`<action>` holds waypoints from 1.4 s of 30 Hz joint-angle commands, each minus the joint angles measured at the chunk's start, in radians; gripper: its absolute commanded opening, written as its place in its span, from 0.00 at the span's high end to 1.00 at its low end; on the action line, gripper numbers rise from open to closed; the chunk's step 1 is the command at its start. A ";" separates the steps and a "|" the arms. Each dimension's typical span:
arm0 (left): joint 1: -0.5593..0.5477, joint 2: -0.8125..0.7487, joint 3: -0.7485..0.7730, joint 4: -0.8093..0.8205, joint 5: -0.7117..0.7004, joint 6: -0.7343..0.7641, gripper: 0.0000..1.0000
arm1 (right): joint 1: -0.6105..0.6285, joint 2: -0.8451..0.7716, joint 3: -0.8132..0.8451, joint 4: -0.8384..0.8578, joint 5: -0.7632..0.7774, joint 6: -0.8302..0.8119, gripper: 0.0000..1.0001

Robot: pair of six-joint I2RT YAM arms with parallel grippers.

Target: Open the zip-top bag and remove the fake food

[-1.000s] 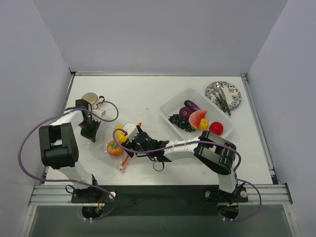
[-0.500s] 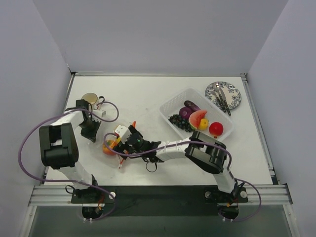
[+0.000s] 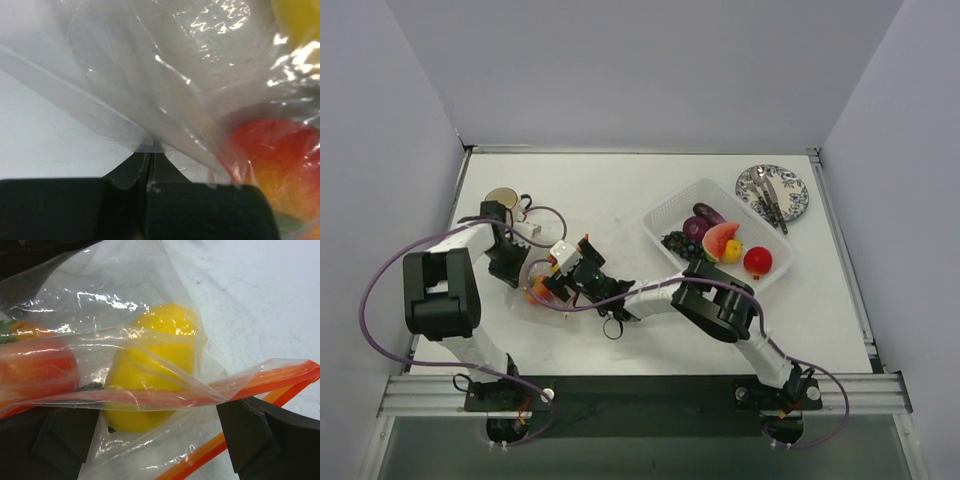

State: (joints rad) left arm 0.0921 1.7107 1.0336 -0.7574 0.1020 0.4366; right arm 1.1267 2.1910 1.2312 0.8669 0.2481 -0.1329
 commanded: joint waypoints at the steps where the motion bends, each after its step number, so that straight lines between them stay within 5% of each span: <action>1: -0.017 0.021 0.008 -0.011 0.041 0.020 1.00 | 0.007 0.052 0.103 0.080 0.065 -0.034 0.00; 10: -0.017 0.024 0.014 -0.022 0.036 0.037 1.00 | -0.024 0.084 0.136 -0.017 0.011 0.059 0.07; 19: 0.011 0.015 0.000 0.007 -0.008 0.044 1.00 | -0.042 -0.085 -0.068 0.040 -0.032 0.113 0.66; 29: 0.132 0.017 0.056 0.007 -0.024 0.071 1.00 | -0.044 -0.394 -0.369 0.098 0.011 0.157 0.64; 35: 0.133 0.006 0.063 0.009 -0.021 0.065 1.00 | -0.044 -0.592 -0.512 -0.006 -0.012 0.217 0.64; 42: 0.132 -0.002 0.077 -0.003 -0.012 0.060 1.00 | -0.159 -0.854 -0.647 -0.084 0.234 0.253 0.64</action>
State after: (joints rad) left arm 0.2245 1.7229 1.0683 -0.7578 0.0792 0.4870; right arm 1.0519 1.4605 0.6182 0.8001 0.2905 0.0731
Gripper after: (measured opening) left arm 0.024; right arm 0.526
